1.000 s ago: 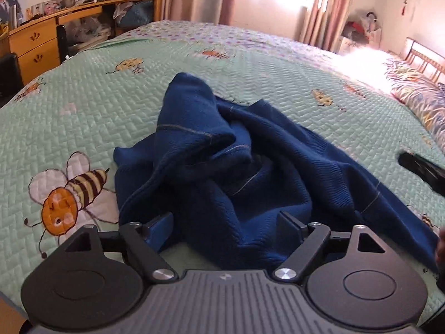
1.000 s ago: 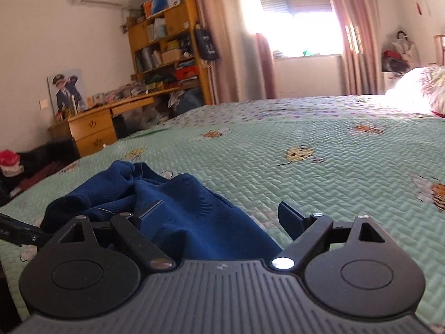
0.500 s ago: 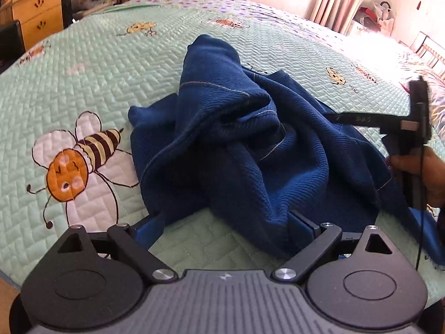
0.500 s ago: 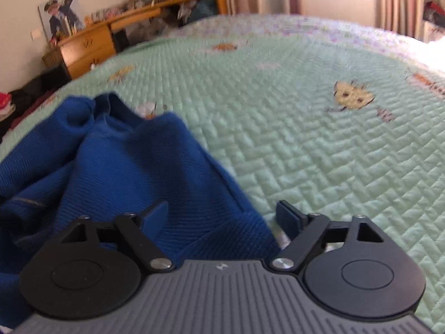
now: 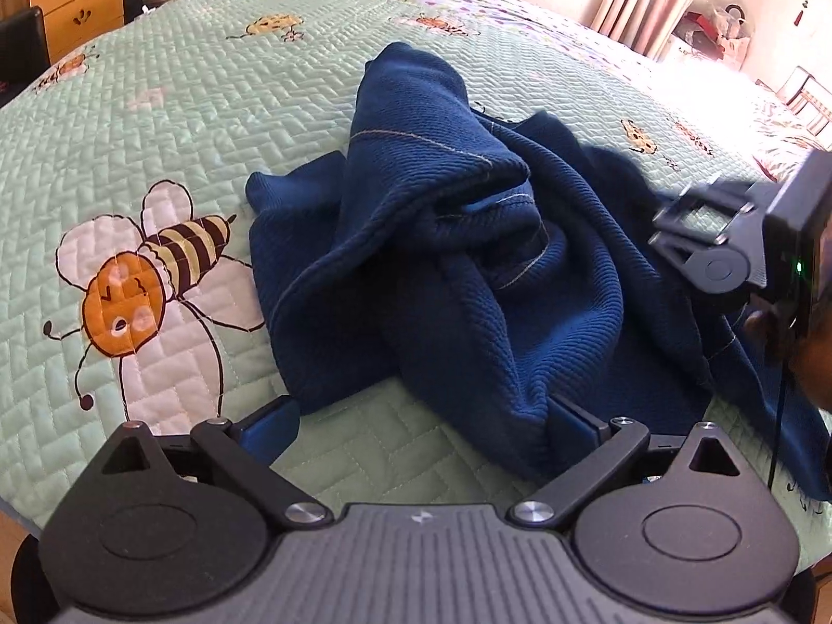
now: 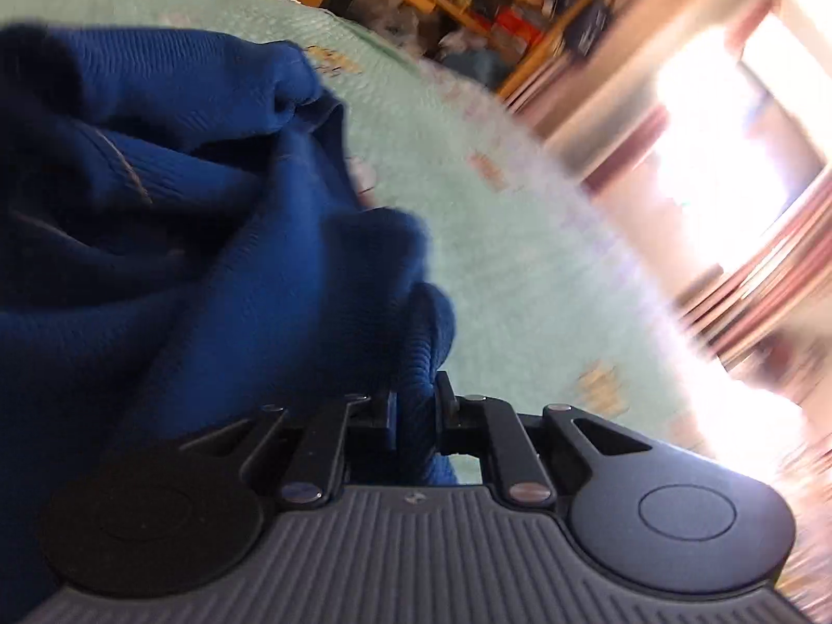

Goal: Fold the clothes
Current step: 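Grasp the sweater side with the right gripper and fold it over the bundle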

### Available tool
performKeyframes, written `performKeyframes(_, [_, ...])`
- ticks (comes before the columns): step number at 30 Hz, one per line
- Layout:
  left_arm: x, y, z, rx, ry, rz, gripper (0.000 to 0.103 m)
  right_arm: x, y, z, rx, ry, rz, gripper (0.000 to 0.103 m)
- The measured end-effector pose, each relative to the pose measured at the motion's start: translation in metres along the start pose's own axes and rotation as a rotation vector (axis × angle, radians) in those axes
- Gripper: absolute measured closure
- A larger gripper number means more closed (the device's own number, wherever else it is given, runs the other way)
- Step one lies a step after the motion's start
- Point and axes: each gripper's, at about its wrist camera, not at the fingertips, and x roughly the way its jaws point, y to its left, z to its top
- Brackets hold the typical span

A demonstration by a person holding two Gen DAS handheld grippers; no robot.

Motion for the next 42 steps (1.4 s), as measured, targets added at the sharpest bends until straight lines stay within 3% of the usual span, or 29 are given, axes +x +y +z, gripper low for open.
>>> performKeyframes(3, [0.002,0.001,0.001,-0.008,0.011,-0.002,0.002,-0.003,-0.02,0.0,-0.088,-0.016,-0.183,0.089])
performKeyframes(6, [0.005,0.001,0.002,-0.01,0.021,-0.004,0.001,0.007,-0.063,-0.006,-0.037,0.026,-0.289,0.089])
performKeyframes(11, [0.009,0.0,0.002,-0.012,0.024,-0.008,0.001,0.043,-0.098,-0.023,0.04,0.161,-0.331,0.087])
performKeyframes(14, [0.009,-0.004,0.002,0.01,0.03,0.017,0.001,0.075,-0.092,-0.04,0.096,0.31,-0.184,0.08])
performKeyframes(17, [0.007,-0.006,0.002,0.026,0.028,0.029,0.001,0.086,-0.092,-0.064,0.297,0.405,-0.105,0.077])
performKeyframes(19, [0.006,-0.007,0.002,0.033,0.027,0.034,0.001,0.066,-0.102,-0.072,0.486,0.332,-0.082,0.073])
performKeyframes(22, [0.007,-0.008,0.002,0.034,0.026,0.04,0.001,0.005,-0.113,-0.09,0.749,0.113,-0.049,0.047])
performKeyframes(24, [0.006,-0.008,0.001,0.029,0.025,0.042,0.001,-0.035,-0.111,-0.103,0.88,0.012,-0.011,0.025])
performKeyframes(26, [0.005,-0.007,0.0,0.021,0.025,0.043,0.001,-0.062,-0.105,-0.118,1.012,-0.018,0.147,0.023])
performKeyframes(29, [0.004,-0.007,0.0,0.006,0.027,0.045,0.001,-0.082,-0.084,-0.146,1.172,0.005,0.305,0.023])
performKeyframes(33, [0.002,-0.01,-0.002,0.001,0.025,0.058,0.001,-0.075,-0.056,-0.162,1.343,0.05,0.408,0.021])
performKeyframes(38, [-0.007,-0.015,-0.006,0.025,0.011,0.067,0.001,-0.052,-0.037,-0.133,1.289,0.024,0.394,0.021])
performKeyframes(39, [-0.009,-0.016,-0.006,0.025,0.01,0.068,0.001,-0.049,-0.035,-0.124,1.267,0.019,0.387,0.027])
performKeyframes(40, [-0.011,-0.016,-0.006,0.024,0.01,0.066,0.001,-0.042,-0.031,-0.116,1.228,0.013,0.396,0.035])
performKeyframes(42, [-0.013,-0.015,-0.005,0.023,0.013,0.058,0.001,-0.039,-0.028,-0.114,1.227,0.022,0.43,0.086])
